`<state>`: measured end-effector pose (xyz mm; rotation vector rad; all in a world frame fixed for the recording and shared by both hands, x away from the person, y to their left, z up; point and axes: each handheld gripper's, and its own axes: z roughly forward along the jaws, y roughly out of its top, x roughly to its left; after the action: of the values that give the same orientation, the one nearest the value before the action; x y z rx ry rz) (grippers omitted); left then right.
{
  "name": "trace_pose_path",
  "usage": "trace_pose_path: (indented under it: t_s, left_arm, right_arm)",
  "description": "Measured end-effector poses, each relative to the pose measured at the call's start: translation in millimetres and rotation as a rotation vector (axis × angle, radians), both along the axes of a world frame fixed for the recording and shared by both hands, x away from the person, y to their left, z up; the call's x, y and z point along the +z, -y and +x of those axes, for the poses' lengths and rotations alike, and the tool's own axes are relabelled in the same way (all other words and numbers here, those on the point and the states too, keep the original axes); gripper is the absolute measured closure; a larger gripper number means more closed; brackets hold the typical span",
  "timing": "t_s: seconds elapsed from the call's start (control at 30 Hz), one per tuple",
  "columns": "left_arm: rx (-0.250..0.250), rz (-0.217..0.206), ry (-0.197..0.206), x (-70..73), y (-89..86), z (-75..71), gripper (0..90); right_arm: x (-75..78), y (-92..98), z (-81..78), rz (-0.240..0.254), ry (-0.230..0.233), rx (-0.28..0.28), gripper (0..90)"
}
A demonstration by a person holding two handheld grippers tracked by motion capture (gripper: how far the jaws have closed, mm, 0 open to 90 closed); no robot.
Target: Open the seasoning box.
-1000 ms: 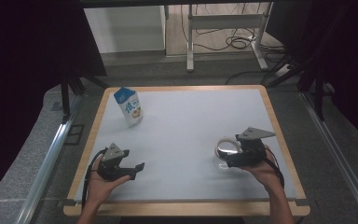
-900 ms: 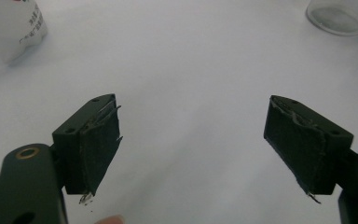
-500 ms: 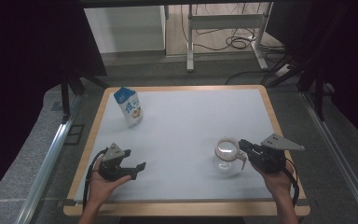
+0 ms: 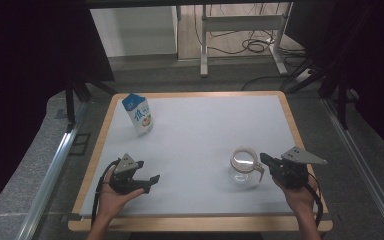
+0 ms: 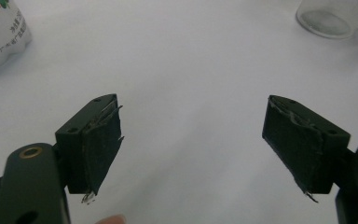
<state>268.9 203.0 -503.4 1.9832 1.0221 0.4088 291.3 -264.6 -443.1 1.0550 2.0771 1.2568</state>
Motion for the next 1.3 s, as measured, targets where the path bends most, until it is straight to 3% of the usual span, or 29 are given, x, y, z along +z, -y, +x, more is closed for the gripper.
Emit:
trace_pose_path:
  t_s: [0.4,1.07,1.2,1.3]
  left_arm:
    - [0.004,0.002,0.002,-0.3,2.0,-0.6,19.8]
    - [0.005,-0.001,0.008,-0.8,12.1,-0.5,20.9]
    - [0.005,-0.014,0.029,2.6,21.1,2.1,28.6]
    - [-0.019,-0.042,0.045,10.0,38.8,9.7,43.3]
  right_arm:
    - [-5.3,-2.7,-8.9,-0.030,-0.020,0.001,90.0]
    - [-11.5,5.4,-14.4,0.011,-0.010,0.004,90.0]
    - [-11.8,5.2,-14.6,0.014,-0.003,0.009,90.0]
    - [-11.4,4.6,-14.1,0.018,-0.004,0.013,90.0]
